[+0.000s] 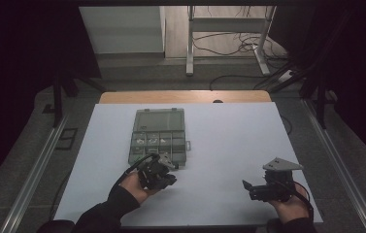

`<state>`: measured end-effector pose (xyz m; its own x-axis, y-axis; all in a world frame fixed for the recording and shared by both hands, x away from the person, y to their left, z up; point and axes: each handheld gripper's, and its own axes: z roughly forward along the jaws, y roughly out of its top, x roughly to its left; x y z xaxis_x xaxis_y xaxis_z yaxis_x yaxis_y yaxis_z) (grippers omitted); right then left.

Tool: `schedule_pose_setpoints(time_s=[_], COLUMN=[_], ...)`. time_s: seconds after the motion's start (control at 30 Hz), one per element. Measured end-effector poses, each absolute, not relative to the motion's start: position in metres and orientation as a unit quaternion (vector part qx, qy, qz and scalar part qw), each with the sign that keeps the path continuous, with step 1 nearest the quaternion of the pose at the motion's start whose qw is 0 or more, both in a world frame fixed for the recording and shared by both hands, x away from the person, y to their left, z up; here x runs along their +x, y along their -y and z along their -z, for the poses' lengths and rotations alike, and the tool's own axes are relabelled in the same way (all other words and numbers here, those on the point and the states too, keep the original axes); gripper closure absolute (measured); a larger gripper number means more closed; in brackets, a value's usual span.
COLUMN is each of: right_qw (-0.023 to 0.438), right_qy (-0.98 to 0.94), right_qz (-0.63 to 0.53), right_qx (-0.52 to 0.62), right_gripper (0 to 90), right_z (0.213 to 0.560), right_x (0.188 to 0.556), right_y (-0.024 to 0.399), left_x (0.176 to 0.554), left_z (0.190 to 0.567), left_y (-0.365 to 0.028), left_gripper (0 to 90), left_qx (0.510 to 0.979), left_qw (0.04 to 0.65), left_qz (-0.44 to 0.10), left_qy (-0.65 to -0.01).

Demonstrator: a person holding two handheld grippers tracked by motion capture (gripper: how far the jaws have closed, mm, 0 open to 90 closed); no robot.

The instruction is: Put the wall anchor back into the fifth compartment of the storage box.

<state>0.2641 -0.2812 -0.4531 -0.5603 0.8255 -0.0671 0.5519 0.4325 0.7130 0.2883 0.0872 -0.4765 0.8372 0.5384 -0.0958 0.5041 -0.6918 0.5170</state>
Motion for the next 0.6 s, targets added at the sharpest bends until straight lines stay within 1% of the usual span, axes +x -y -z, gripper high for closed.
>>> schedule_pose_setpoints(time_s=[0.6], right_qw=[0.208], right_qy=[-0.821], right_qz=[-0.327], right_qx=[0.42], right_gripper=[1.1], right_z=[0.453], right_x=[0.264], right_y=[0.281], left_x=[0.305], left_z=[0.462], left_y=[-0.129], left_gripper=[84.4], left_qx=[0.894], left_qw=[0.291], left_qz=[-0.056], left_qy=[-0.337])
